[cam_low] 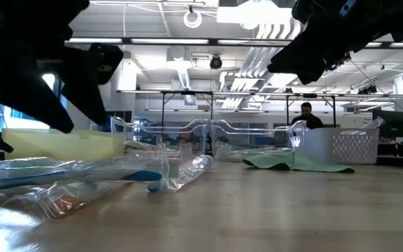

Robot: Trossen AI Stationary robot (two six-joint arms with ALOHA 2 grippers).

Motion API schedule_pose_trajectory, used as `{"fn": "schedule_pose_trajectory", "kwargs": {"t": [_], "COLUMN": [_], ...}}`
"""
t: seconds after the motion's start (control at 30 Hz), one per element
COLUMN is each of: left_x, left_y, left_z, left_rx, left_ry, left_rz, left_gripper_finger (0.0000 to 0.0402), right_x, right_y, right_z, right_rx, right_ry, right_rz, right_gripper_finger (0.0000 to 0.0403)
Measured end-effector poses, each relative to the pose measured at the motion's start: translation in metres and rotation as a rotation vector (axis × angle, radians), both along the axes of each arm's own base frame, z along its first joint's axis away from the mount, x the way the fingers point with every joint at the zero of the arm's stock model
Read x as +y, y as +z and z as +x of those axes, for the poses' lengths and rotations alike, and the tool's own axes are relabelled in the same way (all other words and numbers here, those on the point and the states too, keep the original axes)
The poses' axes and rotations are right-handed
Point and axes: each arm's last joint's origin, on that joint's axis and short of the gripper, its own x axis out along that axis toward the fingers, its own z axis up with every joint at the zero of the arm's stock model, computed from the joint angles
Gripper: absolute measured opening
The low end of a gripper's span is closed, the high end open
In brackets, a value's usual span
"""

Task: Pick & Place Toothbrushes
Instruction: Put the green toothbrush into the right transparent bin

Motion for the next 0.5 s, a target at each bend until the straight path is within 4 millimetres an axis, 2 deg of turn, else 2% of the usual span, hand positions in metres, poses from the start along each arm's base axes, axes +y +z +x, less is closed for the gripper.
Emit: {"fn": "schedule_pose_trajectory", "kwargs": {"t": [0.17,0.5], "left_x": [0.003,-0.002], "left_y": [-0.009,-0.018], "left_z": [0.004,0.013], "left_rx": [0.038,0.028], "left_ry": [0.019,-0.002], "left_rz": [-0.012,-0.101], "left_gripper_finger": [0.0181,0.0182], "right_x": [0.000,0.000], "right_y": [0.000,0.000], "right_z": [0.000,0.000], "right_rx": [0.001,0.002], "right_ry": [0.000,0.000], "right_rz": [0.000,-0.001], "right_gripper_finger": [0.0081,0.0081]}}
